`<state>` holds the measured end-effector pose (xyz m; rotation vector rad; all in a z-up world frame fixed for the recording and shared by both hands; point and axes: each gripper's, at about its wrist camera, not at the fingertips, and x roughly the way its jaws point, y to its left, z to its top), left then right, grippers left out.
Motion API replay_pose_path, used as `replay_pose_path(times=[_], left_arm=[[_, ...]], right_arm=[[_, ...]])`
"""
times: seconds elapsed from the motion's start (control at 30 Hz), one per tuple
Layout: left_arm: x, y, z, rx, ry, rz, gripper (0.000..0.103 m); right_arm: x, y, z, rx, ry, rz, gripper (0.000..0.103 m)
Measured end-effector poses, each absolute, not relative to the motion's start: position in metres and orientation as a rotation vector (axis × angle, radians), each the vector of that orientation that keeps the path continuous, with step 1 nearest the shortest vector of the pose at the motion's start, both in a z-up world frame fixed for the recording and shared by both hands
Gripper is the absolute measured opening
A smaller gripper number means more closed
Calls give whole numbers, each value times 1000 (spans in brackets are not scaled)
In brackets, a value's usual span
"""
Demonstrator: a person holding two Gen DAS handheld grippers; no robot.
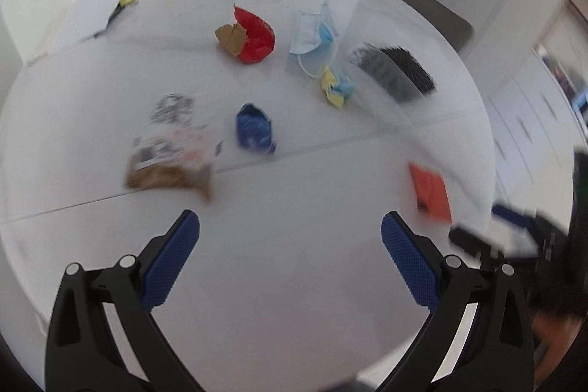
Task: Collect trash
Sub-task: 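Grasp the blue crumpled paper with the left tool while the right tool grasps the orange paper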
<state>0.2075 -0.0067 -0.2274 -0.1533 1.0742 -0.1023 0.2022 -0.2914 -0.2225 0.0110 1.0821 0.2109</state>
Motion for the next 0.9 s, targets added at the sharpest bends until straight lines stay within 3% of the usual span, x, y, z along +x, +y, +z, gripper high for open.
replay_pose_path(times=[0.37,0.47,0.57,0.67,0.7,0.73,0.8,0.9], left_arm=[[285,-5,-285,-210,1121,173,95],[295,-8,-289,-169,1112,221,90],[301,-10,-295,-140,1128,251,78],[305,-11,-296,-137,1125,261,61],[306,-12,-295,-135,1118,254,51],[307,-13,-294,-128,1117,245,40],[309,-15,-292,-114,1118,223,30],[309,-15,-292,-107,1121,208,29]], right_arm=[[240,-308,-251,46,1078,243,100],[244,-307,-252,41,1073,256,100],[247,-305,-256,34,1080,261,100],[248,-303,-257,40,1079,254,100],[247,-302,-257,35,1078,247,99],[248,-301,-258,32,1078,244,95],[249,-298,-261,34,1087,239,89],[253,-295,-267,42,1110,235,69]])
